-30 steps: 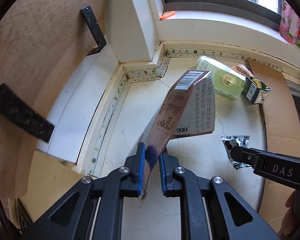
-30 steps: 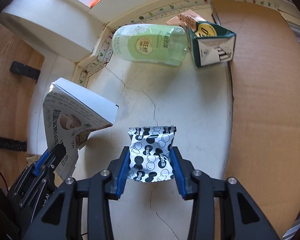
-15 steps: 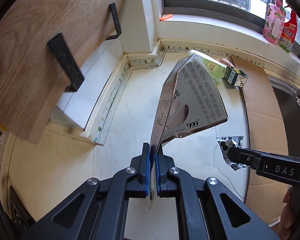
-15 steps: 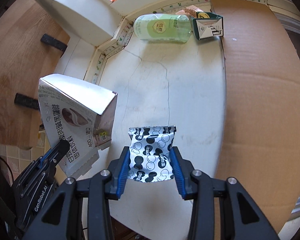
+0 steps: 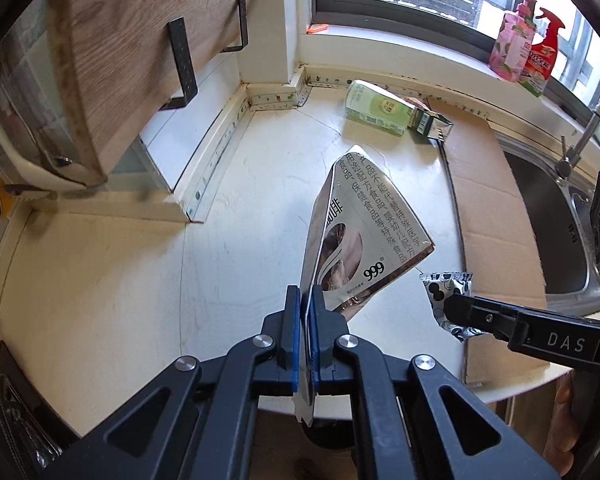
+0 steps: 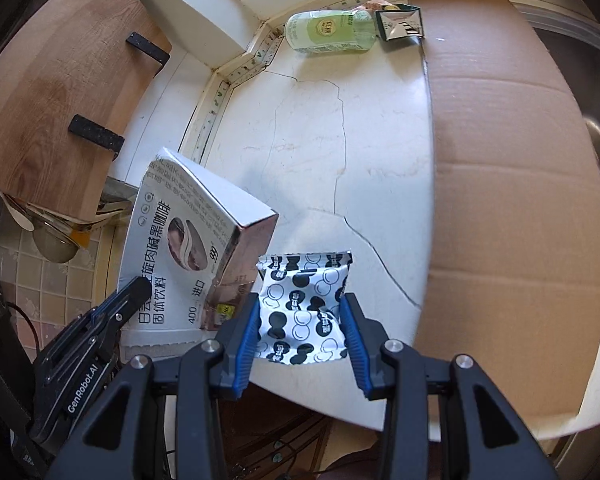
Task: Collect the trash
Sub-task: 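Lift and carry the coffee carton and dotted wrapper down over the bin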
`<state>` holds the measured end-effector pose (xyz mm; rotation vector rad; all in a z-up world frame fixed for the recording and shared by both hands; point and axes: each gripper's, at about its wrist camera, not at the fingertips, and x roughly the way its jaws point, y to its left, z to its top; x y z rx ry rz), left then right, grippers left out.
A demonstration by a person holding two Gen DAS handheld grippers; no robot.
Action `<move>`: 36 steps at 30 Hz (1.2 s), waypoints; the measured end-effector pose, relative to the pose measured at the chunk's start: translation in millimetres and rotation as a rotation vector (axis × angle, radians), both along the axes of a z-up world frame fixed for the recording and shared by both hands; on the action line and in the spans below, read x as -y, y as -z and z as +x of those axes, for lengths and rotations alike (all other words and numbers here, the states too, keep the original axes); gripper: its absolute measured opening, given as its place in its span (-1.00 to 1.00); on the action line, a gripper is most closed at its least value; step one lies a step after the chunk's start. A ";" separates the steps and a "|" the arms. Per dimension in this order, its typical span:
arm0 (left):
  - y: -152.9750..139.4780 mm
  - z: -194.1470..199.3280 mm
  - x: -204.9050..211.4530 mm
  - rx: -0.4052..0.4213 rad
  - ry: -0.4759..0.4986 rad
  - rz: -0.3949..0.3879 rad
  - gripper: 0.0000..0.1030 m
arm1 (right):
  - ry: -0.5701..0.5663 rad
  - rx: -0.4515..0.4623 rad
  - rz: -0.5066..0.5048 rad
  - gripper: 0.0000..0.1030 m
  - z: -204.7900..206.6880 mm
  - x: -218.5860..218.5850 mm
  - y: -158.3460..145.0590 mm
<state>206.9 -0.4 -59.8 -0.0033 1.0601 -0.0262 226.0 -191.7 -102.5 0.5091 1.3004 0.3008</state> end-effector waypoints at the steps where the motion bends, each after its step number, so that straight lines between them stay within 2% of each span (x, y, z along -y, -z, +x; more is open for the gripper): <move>1: -1.1 -6.9 -0.7 -0.001 0.003 -0.010 -0.96 | 0.008 0.005 0.000 -0.22 -7.1 -0.1 -2.9; 10: -17.7 -69.6 -4.2 0.029 0.072 -0.056 -0.96 | 0.072 0.041 0.003 -0.22 -74.8 -1.6 -17.6; 18: -19.2 -129.5 -4.1 0.029 0.169 -0.085 -0.96 | 0.150 0.054 0.001 -0.22 -143.5 -5.7 -15.3; 28: 6.9 -181.6 -1.9 -0.065 0.220 -0.135 -0.96 | 0.180 -0.031 -0.045 -0.22 -212.0 -13.1 3.0; 36: 46.1 -200.5 4.2 -0.156 0.215 -0.140 -0.96 | 0.160 -0.143 -0.095 -0.22 -243.4 -13.7 42.9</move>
